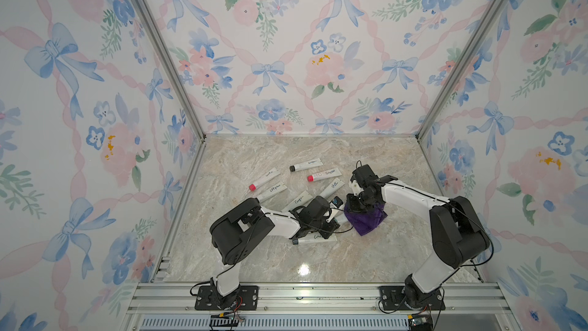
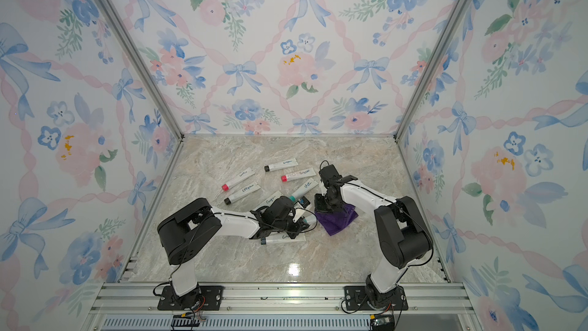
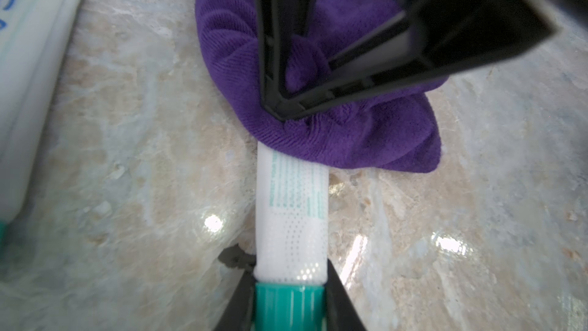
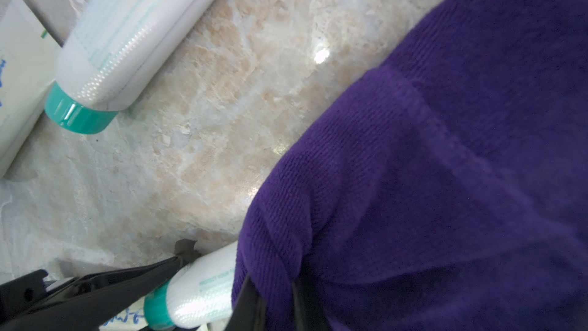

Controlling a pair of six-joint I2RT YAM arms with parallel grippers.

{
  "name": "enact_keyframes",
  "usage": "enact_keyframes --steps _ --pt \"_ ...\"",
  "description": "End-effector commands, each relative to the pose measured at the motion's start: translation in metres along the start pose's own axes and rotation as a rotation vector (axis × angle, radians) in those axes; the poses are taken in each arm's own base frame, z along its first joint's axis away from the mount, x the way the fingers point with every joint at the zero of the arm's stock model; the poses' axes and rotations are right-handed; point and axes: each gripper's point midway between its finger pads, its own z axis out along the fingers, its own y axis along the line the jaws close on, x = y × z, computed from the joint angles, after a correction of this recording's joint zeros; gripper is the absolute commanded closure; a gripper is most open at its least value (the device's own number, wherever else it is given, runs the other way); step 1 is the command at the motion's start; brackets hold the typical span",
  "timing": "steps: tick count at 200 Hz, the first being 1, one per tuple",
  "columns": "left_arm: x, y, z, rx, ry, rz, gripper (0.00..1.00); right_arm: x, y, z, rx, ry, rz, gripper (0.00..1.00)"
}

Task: Wipe the surface of the toothpaste tube
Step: Wipe the dirt from the toothpaste tube.

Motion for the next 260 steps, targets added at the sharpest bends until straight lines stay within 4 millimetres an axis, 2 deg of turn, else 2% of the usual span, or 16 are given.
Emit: enact_keyframes --steps 1,34,59,81,129,158,170,195,220,260 --pt "0.003 0.013 0.004 -0.042 0.003 -0.021 0.89 0.046 -0.061 0.019 0.248 0.188 0.039 0.86" --pt "0.003 0.014 0.004 -0.042 0.004 -0.022 0.89 0.038 -0.079 0.015 0.298 0.155 0.073 0.87" --pt "0.003 0.013 0.005 -0.039 0.006 -0.021 0.89 0.034 -0.084 0.011 0.303 0.134 0.086 0.87" --pt "0.002 0.013 0.006 -0.037 0.005 -0.021 0.89 0.035 -0.063 0.014 0.217 0.141 0.072 0.87" --pt "0.002 0.012 0.006 -0.034 0.005 -0.019 0.89 0.06 0.01 0.013 -0.015 0.178 -0.02 0.86" --pt "0.003 0.012 0.007 -0.033 0.007 -0.018 0.89 0.071 0.027 0.009 -0.054 0.189 -0.044 0.86" --pt "0.002 0.012 0.007 -0.035 0.006 -0.02 0.89 0.072 0.02 0.009 -0.023 0.192 -0.047 0.86" --pt "0.002 0.012 0.006 -0.037 0.004 -0.018 0.89 0.068 -0.009 0.013 0.106 0.201 -0.033 0.86" --pt "0.002 0.012 0.005 -0.042 0.004 -0.018 0.89 0.053 -0.041 0.01 0.273 0.186 -0.038 0.86" --pt "0.002 0.012 0.004 -0.069 0.001 0.006 0.89 0.031 -0.073 0.014 0.377 0.196 -0.004 0.86"
